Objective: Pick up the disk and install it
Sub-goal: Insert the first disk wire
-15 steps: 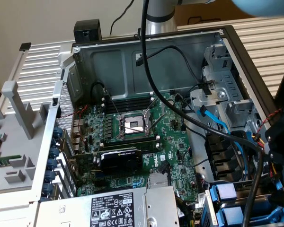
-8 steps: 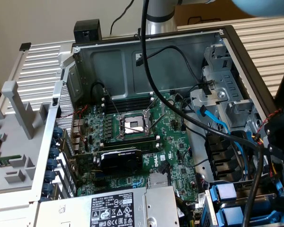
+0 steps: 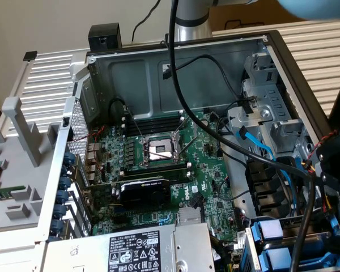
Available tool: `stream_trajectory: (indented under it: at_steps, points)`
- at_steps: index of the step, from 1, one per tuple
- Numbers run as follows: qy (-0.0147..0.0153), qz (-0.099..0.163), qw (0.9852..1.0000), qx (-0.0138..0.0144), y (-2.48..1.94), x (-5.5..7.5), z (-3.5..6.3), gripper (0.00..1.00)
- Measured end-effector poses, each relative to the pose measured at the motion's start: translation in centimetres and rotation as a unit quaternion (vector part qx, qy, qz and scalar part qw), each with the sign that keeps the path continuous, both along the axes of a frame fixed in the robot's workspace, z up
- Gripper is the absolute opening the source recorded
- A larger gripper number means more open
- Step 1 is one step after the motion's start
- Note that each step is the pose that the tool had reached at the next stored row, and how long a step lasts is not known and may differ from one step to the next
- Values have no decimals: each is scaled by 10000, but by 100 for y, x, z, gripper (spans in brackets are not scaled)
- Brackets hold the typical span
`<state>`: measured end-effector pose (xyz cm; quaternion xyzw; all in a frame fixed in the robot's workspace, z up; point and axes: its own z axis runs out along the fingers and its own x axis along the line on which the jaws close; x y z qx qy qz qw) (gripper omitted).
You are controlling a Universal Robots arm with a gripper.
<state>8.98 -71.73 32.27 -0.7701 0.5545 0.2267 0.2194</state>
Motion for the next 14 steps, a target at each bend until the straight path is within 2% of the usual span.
stream_trajectory:
  at_steps: [2, 3, 4, 5, 6, 9, 14]
  points:
    - [0, 0, 10000, 0, 0, 0, 0, 61]
    - [0, 0, 10000, 0, 0, 0, 0, 61]
    - [0, 0, 10000, 0, 0, 0, 0, 55]
    - [0, 0, 10000, 0, -1, 1, 0, 55]
    - [0, 1, 10000, -1, -1, 7, 1, 48]
    - [0, 0, 10000, 0, -8, 54, 0, 48]
    - [0, 0, 10000, 9, -17, 56, -5, 48]
